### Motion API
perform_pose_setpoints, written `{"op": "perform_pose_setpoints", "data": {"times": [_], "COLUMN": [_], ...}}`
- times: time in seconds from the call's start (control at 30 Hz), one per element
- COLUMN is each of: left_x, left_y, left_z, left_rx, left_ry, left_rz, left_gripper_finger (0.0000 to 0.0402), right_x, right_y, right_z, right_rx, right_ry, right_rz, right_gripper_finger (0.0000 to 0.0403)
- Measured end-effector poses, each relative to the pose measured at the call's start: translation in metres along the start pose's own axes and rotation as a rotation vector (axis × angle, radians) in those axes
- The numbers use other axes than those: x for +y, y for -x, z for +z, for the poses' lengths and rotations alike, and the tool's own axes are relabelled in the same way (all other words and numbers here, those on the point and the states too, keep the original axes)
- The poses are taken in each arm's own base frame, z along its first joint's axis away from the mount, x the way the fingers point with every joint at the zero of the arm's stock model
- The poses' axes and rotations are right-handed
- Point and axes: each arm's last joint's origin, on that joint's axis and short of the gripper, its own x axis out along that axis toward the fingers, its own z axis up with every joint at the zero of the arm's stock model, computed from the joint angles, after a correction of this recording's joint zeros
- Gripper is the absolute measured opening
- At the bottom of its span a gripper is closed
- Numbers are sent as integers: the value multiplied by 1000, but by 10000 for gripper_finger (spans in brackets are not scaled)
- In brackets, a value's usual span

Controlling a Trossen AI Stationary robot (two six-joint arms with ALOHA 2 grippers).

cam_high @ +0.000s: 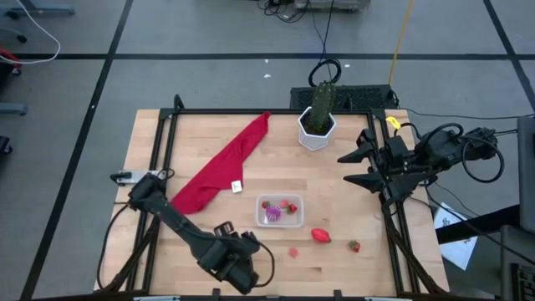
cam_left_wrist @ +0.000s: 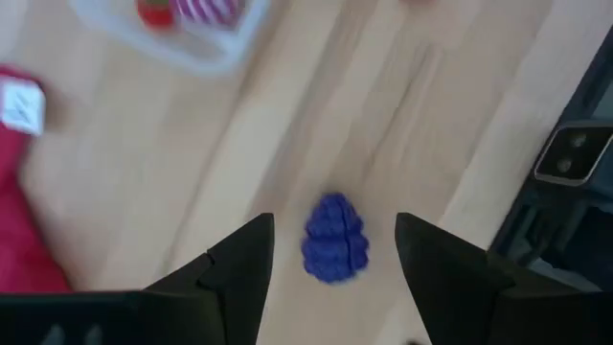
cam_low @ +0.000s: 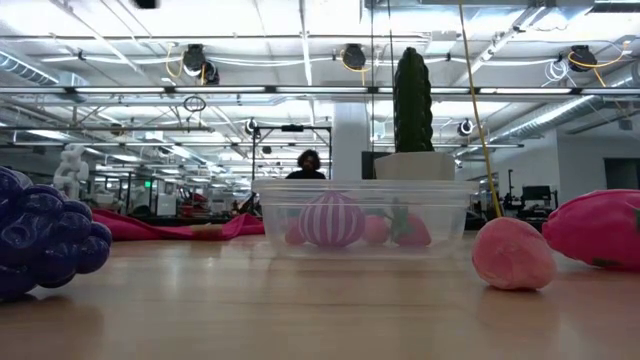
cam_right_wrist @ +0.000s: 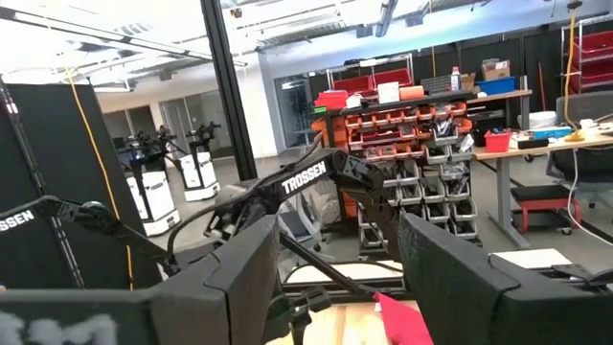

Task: Pick and placing Produce into tupperware
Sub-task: Put the blue raspberry into the transparent bin

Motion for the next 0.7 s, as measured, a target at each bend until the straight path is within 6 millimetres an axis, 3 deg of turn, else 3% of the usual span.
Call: {"op": "perform_pose_setpoints", "data": {"times": [0.27,0.7], "left_x": [1,14], "left_y": [-25,-55], "left_z": [-11,-21], "left_rx": [106,224], "left_ry": [94,236], "left_rz": [11,117], "left_gripper_finger": [250,375], "right_x": [0,0], "right_y": [0,0], "right_z": [0,0], "right_rx": [0,0], "right_ry": [-14,-27], "right_rz": [1,1], "right_gripper_finger": [208,208]}}
